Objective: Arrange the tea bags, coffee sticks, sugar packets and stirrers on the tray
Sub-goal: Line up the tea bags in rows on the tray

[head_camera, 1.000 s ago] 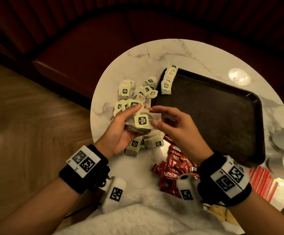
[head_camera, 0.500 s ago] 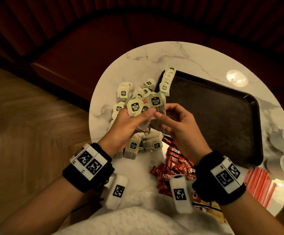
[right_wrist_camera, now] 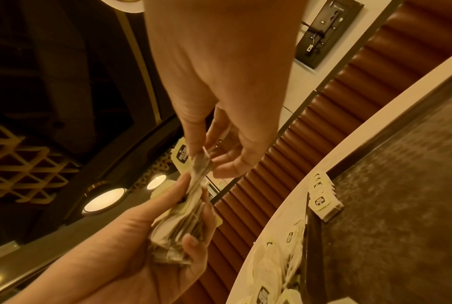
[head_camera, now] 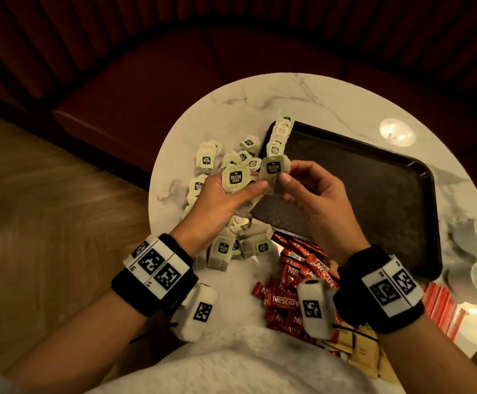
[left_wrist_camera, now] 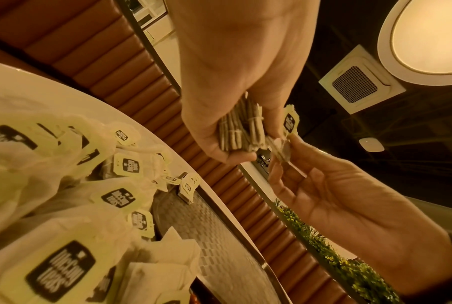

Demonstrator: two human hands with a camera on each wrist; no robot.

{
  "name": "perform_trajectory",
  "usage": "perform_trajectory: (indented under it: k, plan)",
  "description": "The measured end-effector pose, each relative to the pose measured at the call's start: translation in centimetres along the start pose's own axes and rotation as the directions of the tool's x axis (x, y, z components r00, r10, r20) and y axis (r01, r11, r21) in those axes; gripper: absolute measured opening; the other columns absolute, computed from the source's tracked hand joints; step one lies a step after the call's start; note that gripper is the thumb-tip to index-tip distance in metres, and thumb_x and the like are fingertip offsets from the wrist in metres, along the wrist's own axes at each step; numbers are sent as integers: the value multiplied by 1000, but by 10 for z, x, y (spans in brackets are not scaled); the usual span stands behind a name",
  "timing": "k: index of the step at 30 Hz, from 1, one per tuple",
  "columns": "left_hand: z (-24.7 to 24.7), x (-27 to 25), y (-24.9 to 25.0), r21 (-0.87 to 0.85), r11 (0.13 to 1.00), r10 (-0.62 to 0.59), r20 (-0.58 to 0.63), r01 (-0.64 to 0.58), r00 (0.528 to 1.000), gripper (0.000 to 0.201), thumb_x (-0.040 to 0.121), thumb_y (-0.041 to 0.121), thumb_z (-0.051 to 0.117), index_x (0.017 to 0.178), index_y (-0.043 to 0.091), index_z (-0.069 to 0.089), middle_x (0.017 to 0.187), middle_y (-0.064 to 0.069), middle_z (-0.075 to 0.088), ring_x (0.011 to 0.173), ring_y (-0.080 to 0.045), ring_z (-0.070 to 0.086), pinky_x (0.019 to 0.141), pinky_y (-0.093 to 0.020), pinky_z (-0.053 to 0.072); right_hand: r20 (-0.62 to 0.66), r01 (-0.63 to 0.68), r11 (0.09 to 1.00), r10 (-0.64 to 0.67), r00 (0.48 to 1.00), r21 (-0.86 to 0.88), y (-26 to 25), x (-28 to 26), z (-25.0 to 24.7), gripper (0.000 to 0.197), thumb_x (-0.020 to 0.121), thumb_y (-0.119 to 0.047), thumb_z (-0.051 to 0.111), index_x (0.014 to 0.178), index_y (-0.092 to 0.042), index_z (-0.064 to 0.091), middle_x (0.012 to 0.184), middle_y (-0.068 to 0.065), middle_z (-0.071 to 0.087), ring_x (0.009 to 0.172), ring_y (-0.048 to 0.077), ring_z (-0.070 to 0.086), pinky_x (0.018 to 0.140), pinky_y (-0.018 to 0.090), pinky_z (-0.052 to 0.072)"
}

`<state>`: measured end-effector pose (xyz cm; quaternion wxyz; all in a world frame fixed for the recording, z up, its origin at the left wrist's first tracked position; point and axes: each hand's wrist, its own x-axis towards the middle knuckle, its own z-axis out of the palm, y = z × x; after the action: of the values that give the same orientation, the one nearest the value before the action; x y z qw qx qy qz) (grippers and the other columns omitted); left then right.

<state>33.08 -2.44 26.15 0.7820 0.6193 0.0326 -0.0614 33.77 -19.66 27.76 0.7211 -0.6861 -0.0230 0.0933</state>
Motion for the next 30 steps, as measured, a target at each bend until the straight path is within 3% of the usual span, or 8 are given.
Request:
perform_trajectory:
  k: [6, 11, 14, 19, 22, 27, 30]
  plan:
    - [2, 7, 6, 25, 998, 66, -6, -66, 998, 18, 80, 2, 70, 93, 15, 68, 82, 9, 74, 82, -5, 69, 73, -19, 54, -1, 50, 992, -50, 999, -117, -7, 3, -8, 20, 89, -9, 67, 108, -7, 71, 104, 2, 75, 100, 14, 69, 93, 27, 53]
    - [1, 17, 11, -11, 997, 71, -55, -71, 996, 17, 81, 5, 71, 98, 4, 70, 97, -12, 74, 93, -22, 70, 88, -39, 56, 37, 33, 988, -28, 999, -150, -7, 5, -10, 33, 79, -15, 74, 112, -10, 70, 106, 4, 74, 102, 16, 68, 95, 25, 52]
    - [2, 18, 14, -94, 995, 25, -2, -26, 1000, 14, 81, 4, 69, 95, 6, 70, 93, -6, 75, 91, -18, 70, 86, -31, 56, 25, 40, 986, -36, 999, -159, -7, 6, -12, 29, 79, -17, 74, 106, -5, 71, 105, 4, 74, 101, 13, 69, 94, 25, 51]
    - [0, 19, 15, -155, 988, -6, 1, 6, 1000, 30, 72, 13, 72, 98, 0, 68, 94, -8, 74, 90, -19, 69, 82, -29, 56, 66, 39, 988, -29, 997, -152, -10, 4, -14, 19, 83, -10, 72, 102, -9, 73, 99, 1, 76, 97, 14, 71, 90, 23, 54]
    - [1, 18, 15, -156, 988, 27, 34, -22, 999, 12, 70, 9, 71, 82, 11, 74, 86, -3, 75, 82, -14, 71, 73, -24, 56, 16, 59, 987, -57, 998, -148, -10, 6, -17, 18, 80, -15, 74, 98, -14, 74, 96, -1, 76, 93, 10, 70, 87, 24, 53]
    - [-1, 20, 16, -122, 989, 91, 33, -86, 995, 15, 68, 9, 72, 69, 23, 77, 80, 3, 75, 82, -13, 70, 78, -26, 57, 20, 101, 983, -100, 995, -153, -12, 10, -21, 15, 78, -12, 74, 93, -15, 74, 91, -6, 76, 92, 6, 70, 83, 17, 51]
    - [3, 18, 15, -82, 989, 124, 59, -119, 990, 18, 67, 8, 71, 68, 25, 77, 77, 9, 74, 79, -7, 69, 75, -22, 56, 6, 130, 983, -130, 991, -130, -12, 13, -21, 21, 81, -8, 73, 101, -13, 72, 96, -3, 76, 96, 10, 69, 87, 20, 52]
